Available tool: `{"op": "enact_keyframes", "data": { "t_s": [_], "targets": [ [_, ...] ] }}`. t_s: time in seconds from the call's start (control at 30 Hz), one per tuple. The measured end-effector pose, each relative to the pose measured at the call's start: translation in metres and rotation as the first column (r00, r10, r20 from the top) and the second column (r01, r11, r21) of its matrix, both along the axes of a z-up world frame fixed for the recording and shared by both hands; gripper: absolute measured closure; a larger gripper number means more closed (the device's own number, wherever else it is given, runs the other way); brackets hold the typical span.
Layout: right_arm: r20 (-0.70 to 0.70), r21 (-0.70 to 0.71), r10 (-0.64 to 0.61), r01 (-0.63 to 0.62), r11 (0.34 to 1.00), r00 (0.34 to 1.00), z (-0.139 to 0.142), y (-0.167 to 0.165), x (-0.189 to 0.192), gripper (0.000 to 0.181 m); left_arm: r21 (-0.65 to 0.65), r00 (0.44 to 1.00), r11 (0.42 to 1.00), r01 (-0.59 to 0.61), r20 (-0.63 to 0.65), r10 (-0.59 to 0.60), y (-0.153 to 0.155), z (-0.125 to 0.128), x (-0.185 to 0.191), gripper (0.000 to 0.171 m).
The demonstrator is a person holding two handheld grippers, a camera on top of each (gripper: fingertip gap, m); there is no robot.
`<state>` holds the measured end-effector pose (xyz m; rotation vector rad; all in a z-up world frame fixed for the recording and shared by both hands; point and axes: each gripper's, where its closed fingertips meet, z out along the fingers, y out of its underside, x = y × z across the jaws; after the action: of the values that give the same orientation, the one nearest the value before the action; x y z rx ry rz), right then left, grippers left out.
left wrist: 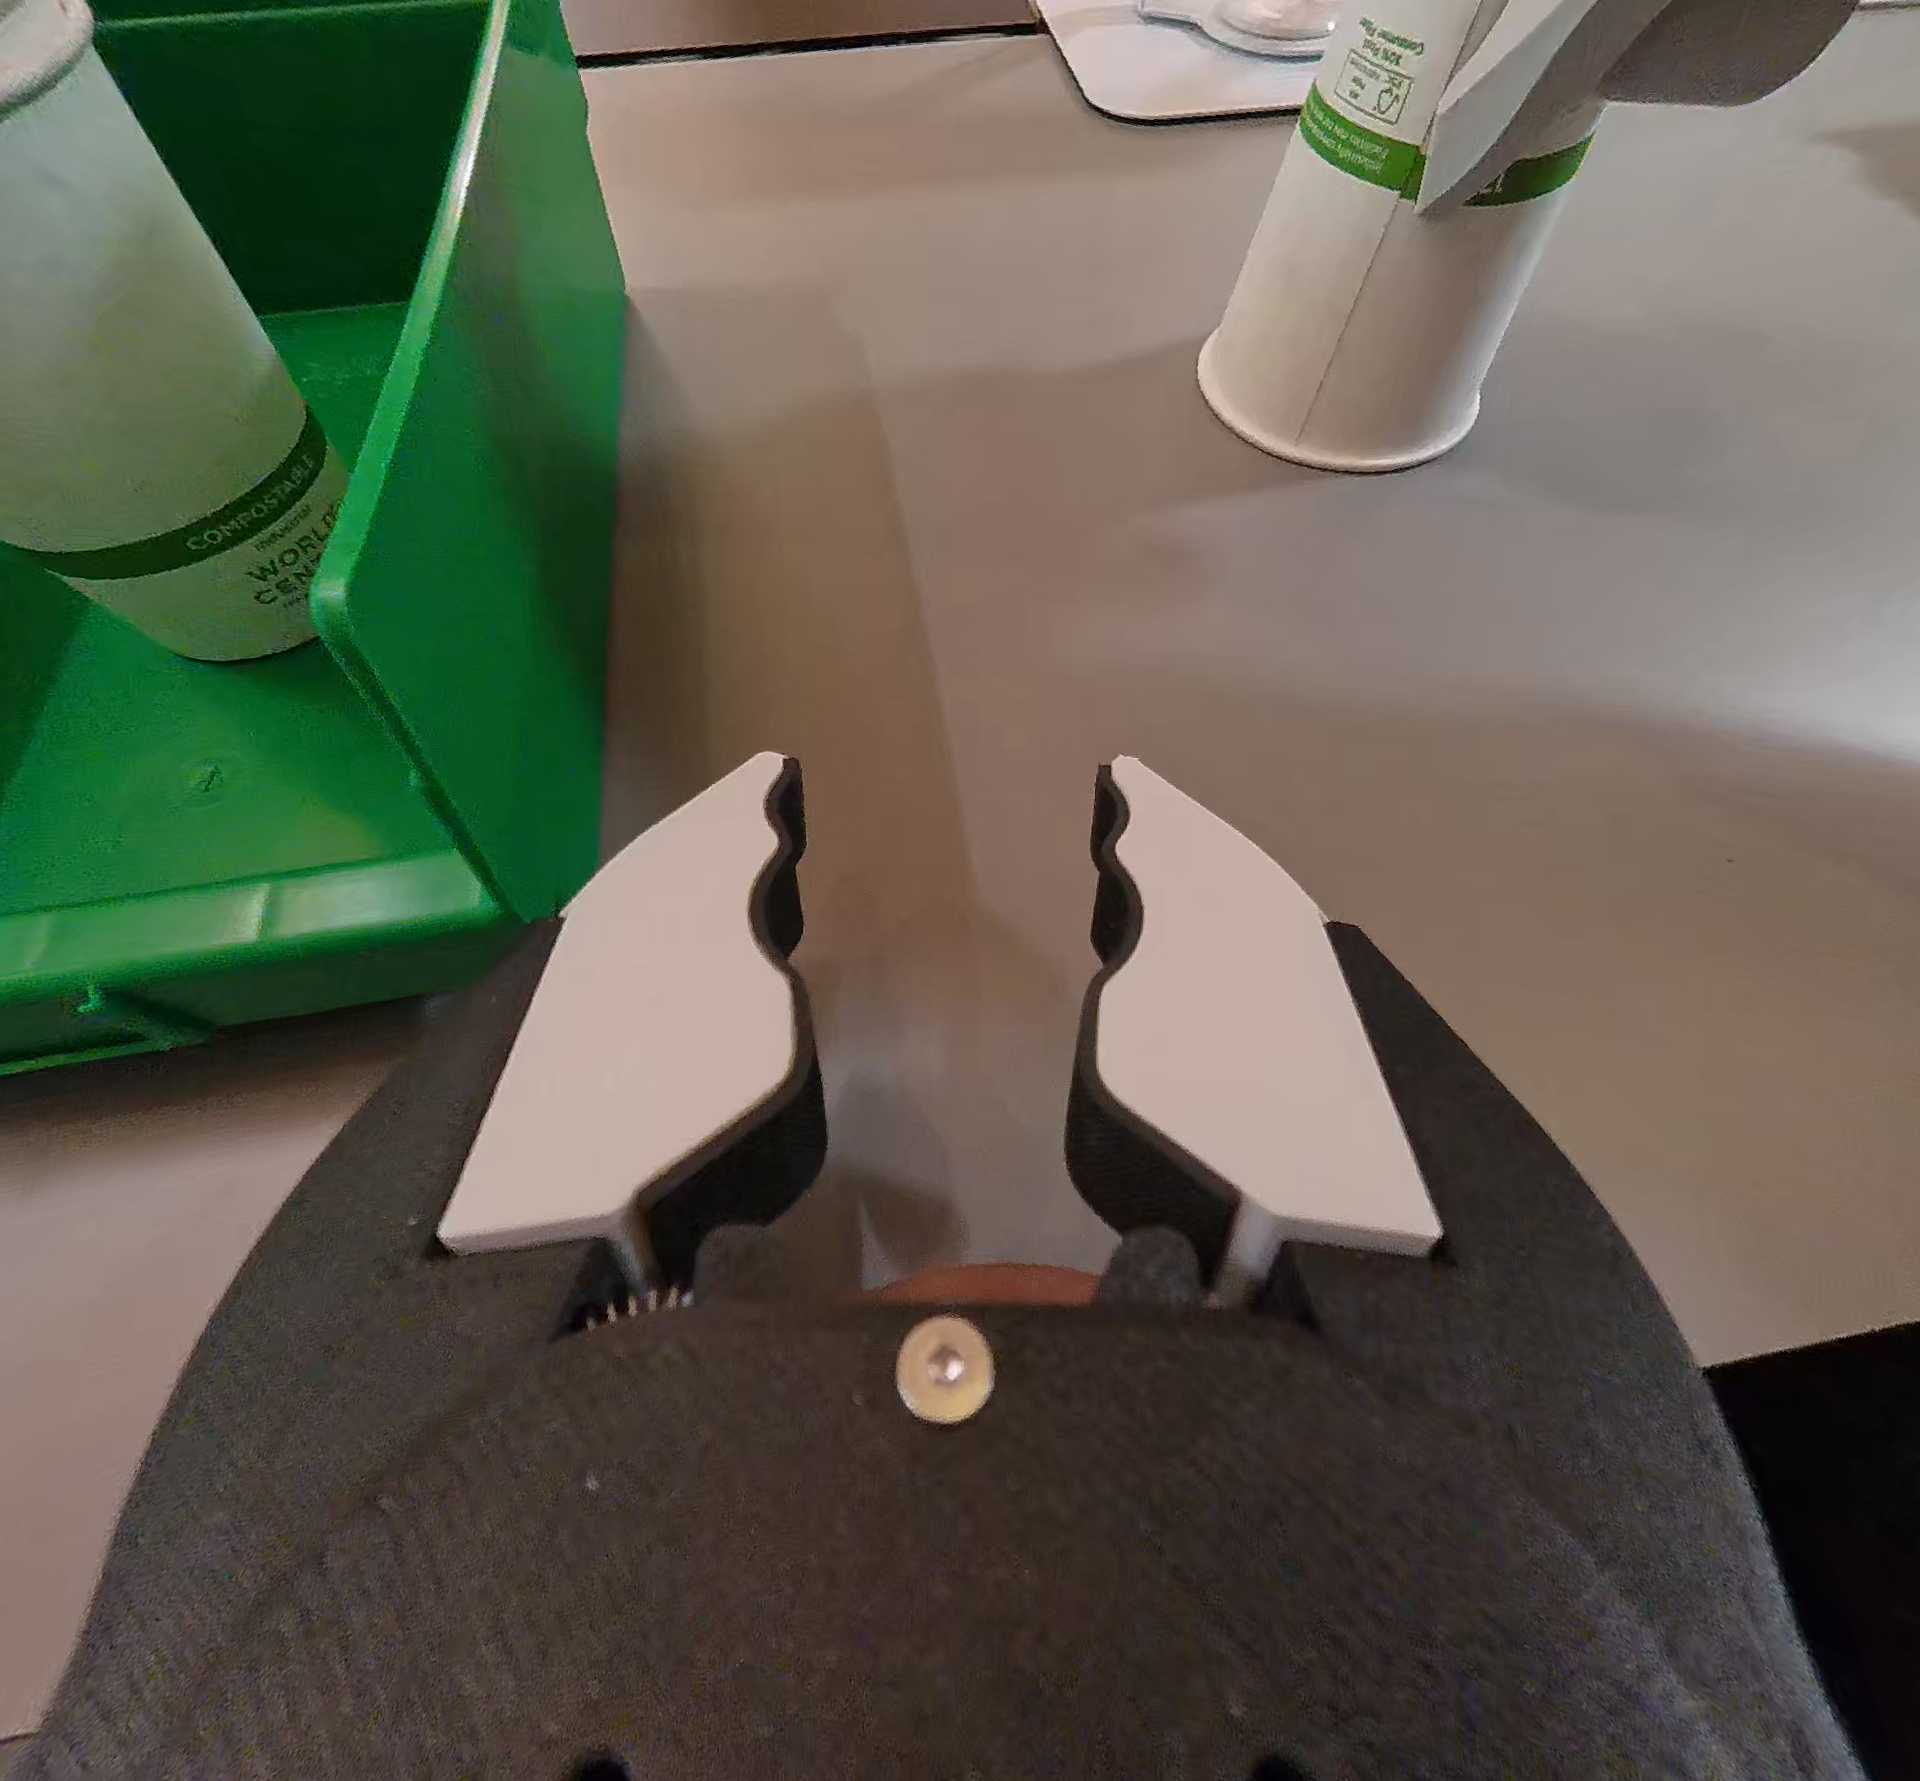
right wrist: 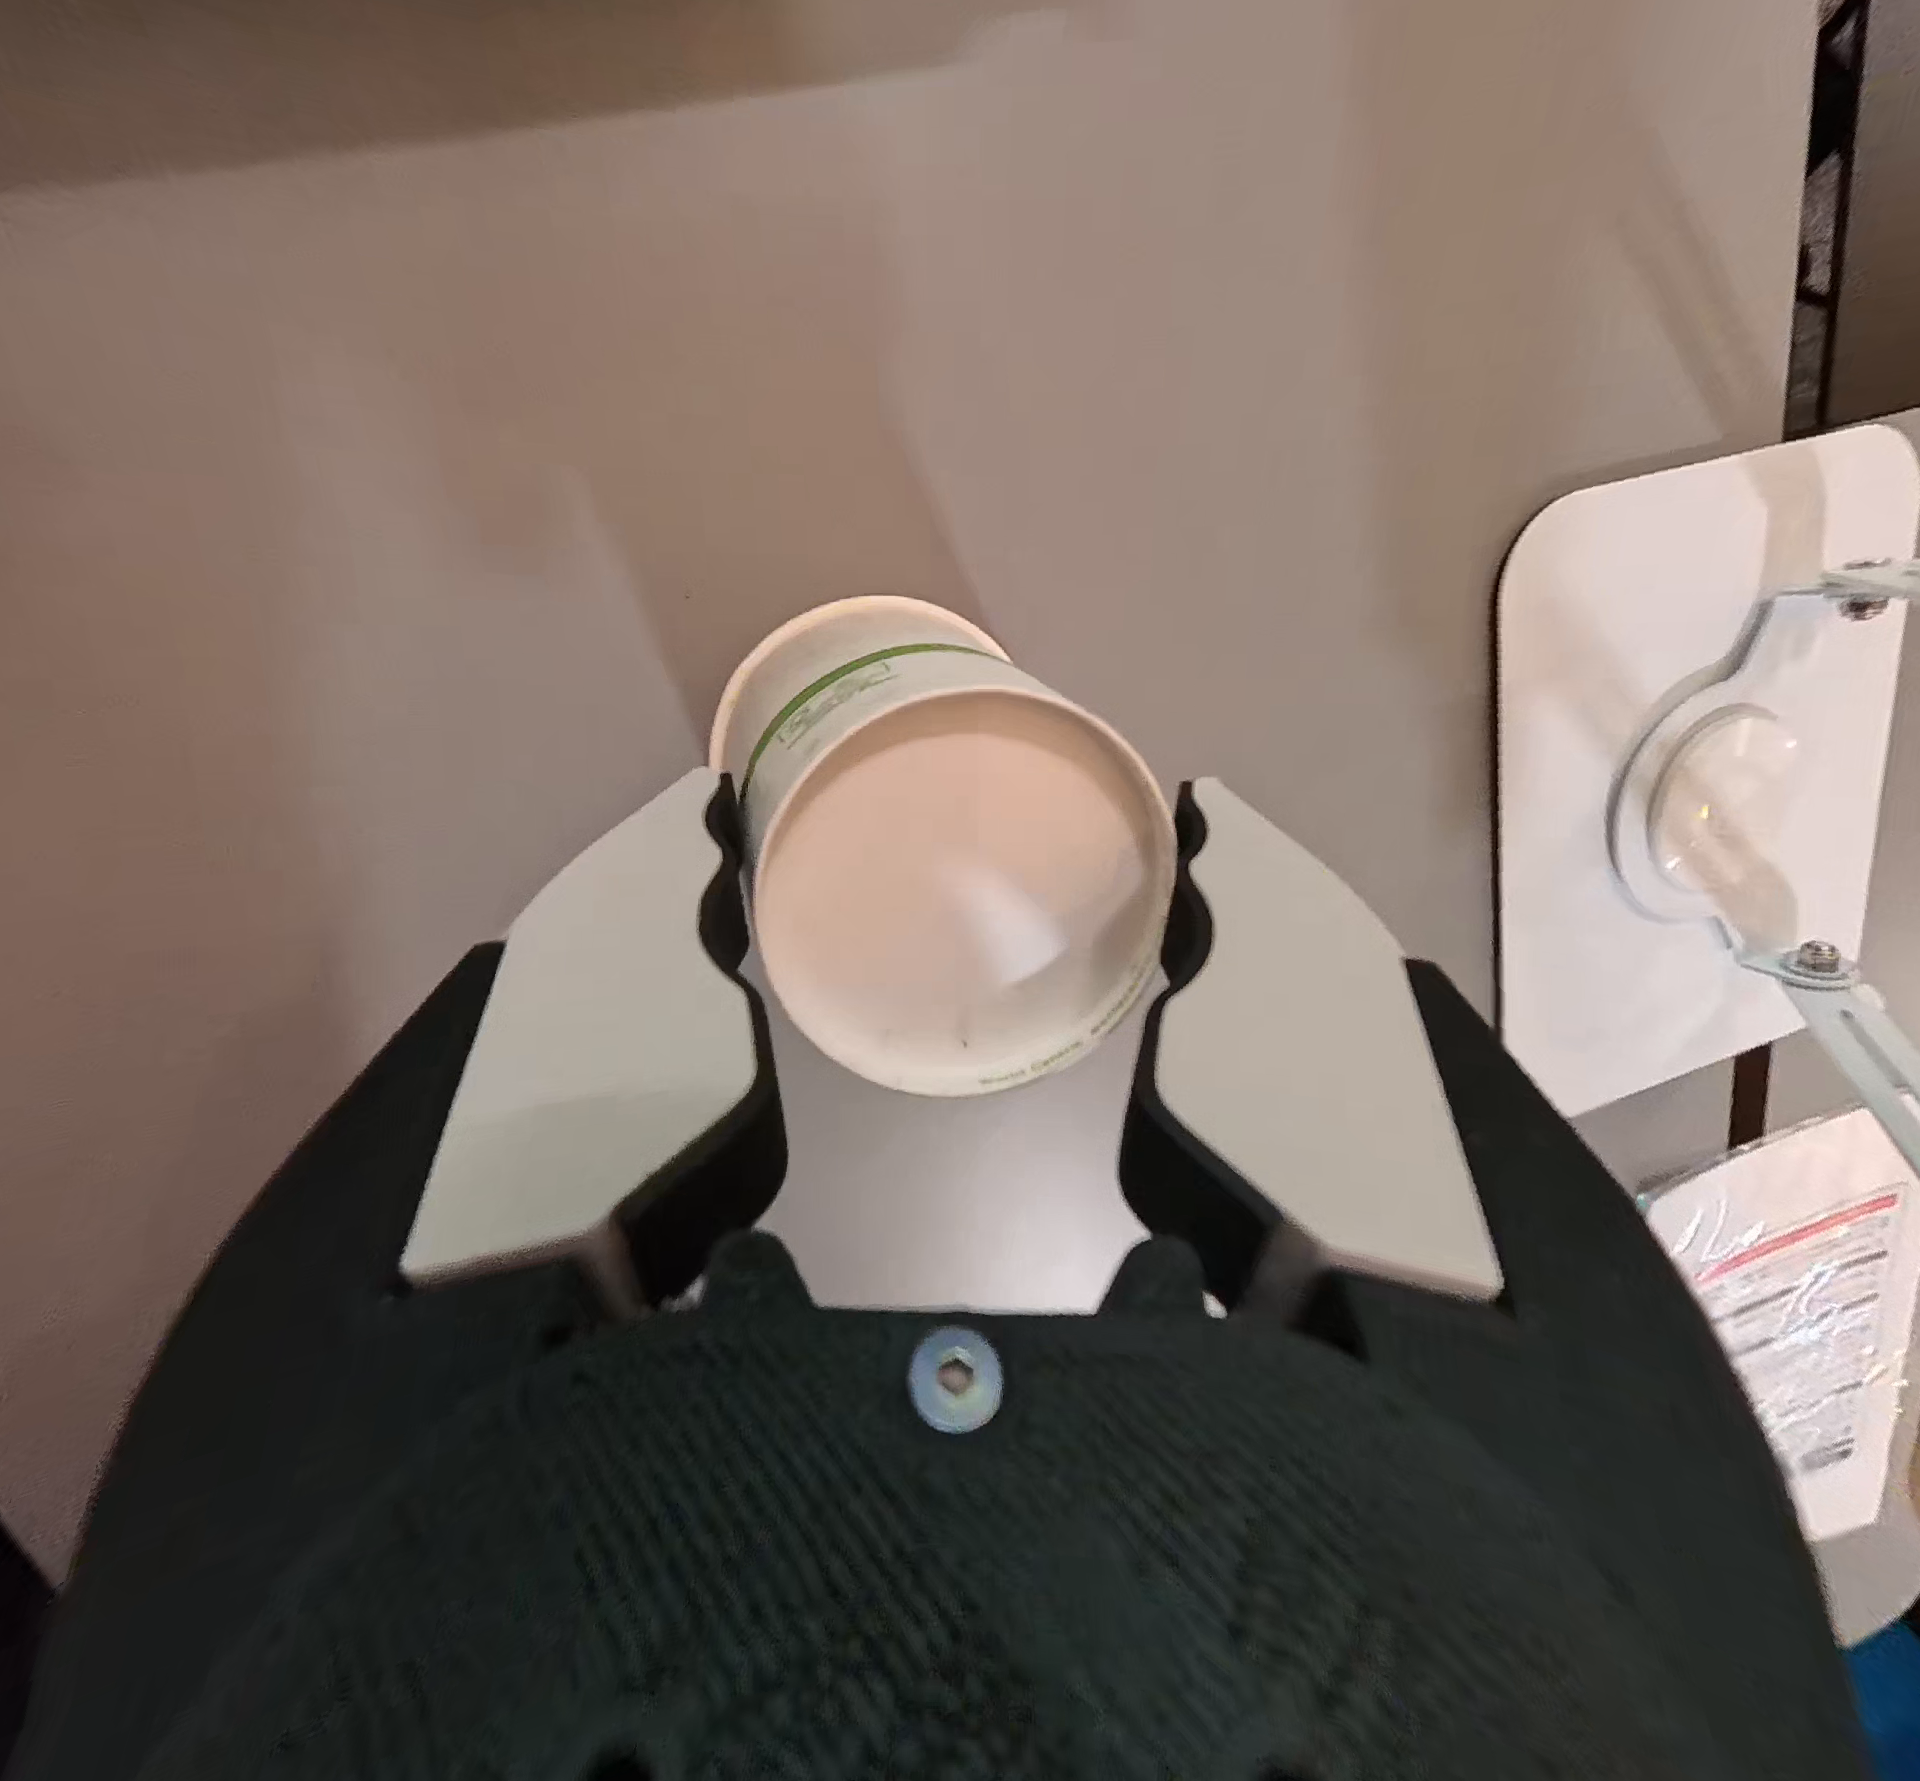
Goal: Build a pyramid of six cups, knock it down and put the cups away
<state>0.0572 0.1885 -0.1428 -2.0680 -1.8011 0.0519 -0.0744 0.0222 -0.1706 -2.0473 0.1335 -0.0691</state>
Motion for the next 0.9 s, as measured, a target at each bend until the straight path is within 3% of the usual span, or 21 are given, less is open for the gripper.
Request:
{"op": "enact_keyframes", "data": {
  "t_s": [0.17,0.43,0.57,0.67,0.73,0.8,0.9],
  "targets": [
    [-0.078,0.038,0.004,-0.001,0.999,0.997,0.011,0.001,-0.001,0.091,0.006,1.000,1.000,-0.002,0.026,0.002,0.004,0.002,-0.001,0.117],
    [-0.422,-0.043,-0.040,0.024,0.999,0.906,0.059,-0.008,0.006,0.084,0.009,0.996,0.998,0.058,0.060,-0.059,0.025,0.009,0.017,0.118],
    [-0.659,-0.041,-0.078,0.067,0.997,0.748,0.098,-0.005,0.020,0.085,0.038,0.987,0.991,0.127,0.090,-0.130,0.041,0.017,0.042,0.118],
    [-0.824,-0.110,-0.149,0.104,0.988,0.546,0.118,-0.007,0.040,0.090,0.045,0.983,0.984,0.173,0.058,-0.176,0.055,0.019,0.056,0.118],
    [-0.873,-0.204,-0.237,0.123,0.971,0.426,0.114,-0.012,0.060,0.094,0.059,0.973,0.975,0.215,0.067,-0.219,0.063,0.031,0.065,0.119],
    [-0.887,-0.247,-0.290,0.160,0.956,0.360,0.098,-0.020,0.083,0.095,0.069,0.941,0.950,0.305,0.132,-0.311,0.063,0.062,0.072,0.119],
    [-0.879,-0.239,-0.310,0.227,0.944,0.362,0.063,-0.043,0.124,0.097,0.105,0.937,0.936,0.337,0.057,-0.344,0.066,0.125,0.033,0.119]
  ]
}}
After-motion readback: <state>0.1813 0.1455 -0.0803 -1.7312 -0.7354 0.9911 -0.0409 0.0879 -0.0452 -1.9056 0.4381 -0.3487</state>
